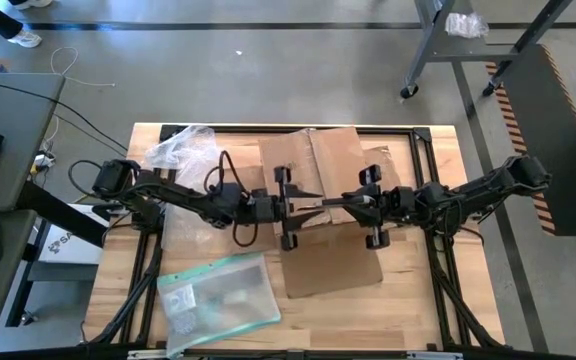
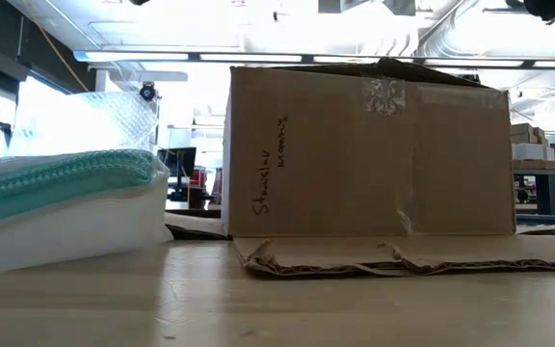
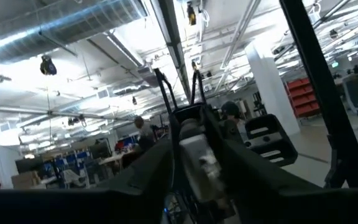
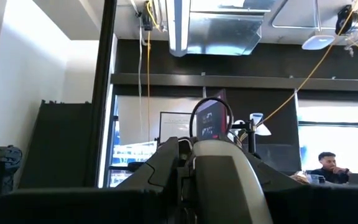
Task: Unpack boxes
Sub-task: Break down cardboard box until it is fully flat
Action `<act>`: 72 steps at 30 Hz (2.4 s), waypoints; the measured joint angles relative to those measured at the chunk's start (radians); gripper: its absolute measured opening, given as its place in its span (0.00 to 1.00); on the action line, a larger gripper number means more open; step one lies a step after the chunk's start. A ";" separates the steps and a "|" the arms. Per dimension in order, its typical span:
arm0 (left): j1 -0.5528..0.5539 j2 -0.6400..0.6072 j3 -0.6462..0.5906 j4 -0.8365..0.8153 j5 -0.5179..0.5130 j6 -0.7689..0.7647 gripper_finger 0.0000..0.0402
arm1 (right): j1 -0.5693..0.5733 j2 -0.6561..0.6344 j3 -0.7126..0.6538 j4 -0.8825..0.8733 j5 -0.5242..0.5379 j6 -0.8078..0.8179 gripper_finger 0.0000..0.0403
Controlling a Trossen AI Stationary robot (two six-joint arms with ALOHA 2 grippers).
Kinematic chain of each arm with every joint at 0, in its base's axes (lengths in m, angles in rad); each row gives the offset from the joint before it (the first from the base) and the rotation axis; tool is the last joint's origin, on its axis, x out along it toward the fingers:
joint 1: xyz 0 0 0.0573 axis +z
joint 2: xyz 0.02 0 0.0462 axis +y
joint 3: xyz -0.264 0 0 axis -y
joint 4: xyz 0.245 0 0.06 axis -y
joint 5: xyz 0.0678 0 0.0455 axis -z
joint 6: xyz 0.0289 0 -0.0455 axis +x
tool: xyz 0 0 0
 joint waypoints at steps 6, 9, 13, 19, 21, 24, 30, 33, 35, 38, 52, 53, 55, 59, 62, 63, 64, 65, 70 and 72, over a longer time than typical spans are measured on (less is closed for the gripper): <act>0.011 -0.001 0.000 -0.020 0.002 -0.043 0.07 | 0.000 -0.001 0.000 -0.004 0.003 -0.016 0.19; 0.011 -0.002 0.000 -0.027 -0.002 -0.041 0.07 | 0.000 -0.002 0.000 -0.008 0.014 -0.014 0.20; 0.007 -0.016 0.000 -0.072 -0.029 -0.041 0.07 | 0.000 -0.003 0.000 -0.028 0.026 -0.005 0.21; -0.010 -0.066 0.000 -0.212 -0.100 -0.025 0.07 | 0.000 -0.003 0.000 -0.091 0.046 -0.007 0.21; -0.015 -0.092 0.000 -0.281 -0.133 -0.015 0.07 | 0.001 -0.003 0.000 -0.122 0.071 -0.006 0.22; -0.021 -0.139 0.000 -0.408 -0.171 0.000 0.06 | 0.000 -0.002 0.000 -0.184 0.087 0.003 0.27; -0.027 -0.216 0.000 -0.653 -0.258 -0.035 0.06 | 0.000 -0.003 -0.002 -0.316 0.160 0.011 0.47; -0.028 -0.242 0.001 -0.767 -0.311 -0.060 0.06 | 0.000 -0.028 -0.002 -0.411 0.242 0.006 0.56; -0.027 -0.253 0.001 -0.856 -0.358 -0.088 0.06 | 0.000 -0.059 0.004 -0.507 0.301 0.005 0.61; -0.026 -0.266 0.001 -0.974 -0.401 -0.133 0.06 | 0.001 -0.106 0.053 -0.721 0.362 0.005 0.63; -0.020 -0.273 0.000 -1.208 -0.337 -0.252 0.06 | -0.026 0.111 0.403 -1.332 0.242 -0.035 0.58; -0.020 -0.273 0.000 -1.208 -0.332 -0.252 0.06 | -0.026 0.145 0.425 -1.337 0.271 -0.057 0.58; -0.020 -0.273 0.000 -1.209 -0.315 -0.253 0.06 | -0.026 0.206 0.473 -1.363 0.330 -0.099 0.57; -0.020 -0.273 0.000 -1.209 -0.306 -0.252 0.06 | -0.042 0.309 0.582 -1.500 0.352 -0.115 0.51; -0.022 -0.273 0.000 -1.209 -0.307 -0.245 0.06 | -0.069 0.358 0.634 -1.582 0.330 -0.061 0.39; -0.022 -0.273 0.000 -1.209 -0.314 -0.245 0.06 | -0.076 0.366 0.642 -1.595 0.324 -0.043 0.34; -0.023 -0.273 0.000 -1.209 -0.326 -0.245 0.07 | -0.083 0.369 0.643 -1.597 0.312 -0.028 0.27; -0.025 -0.276 0.000 -1.212 -0.333 -0.242 0.10 | -0.089 0.369 0.643 -1.596 0.299 -0.019 0.21; -0.050 -0.355 0.000 -1.303 -0.344 -0.221 0.24 | -0.115 0.328 0.587 -1.534 0.251 0.001 0.16; -0.059 -0.407 0.000 -1.378 -0.346 -0.248 0.30 | -0.126 0.297 0.540 -1.464 0.242 0.001 0.16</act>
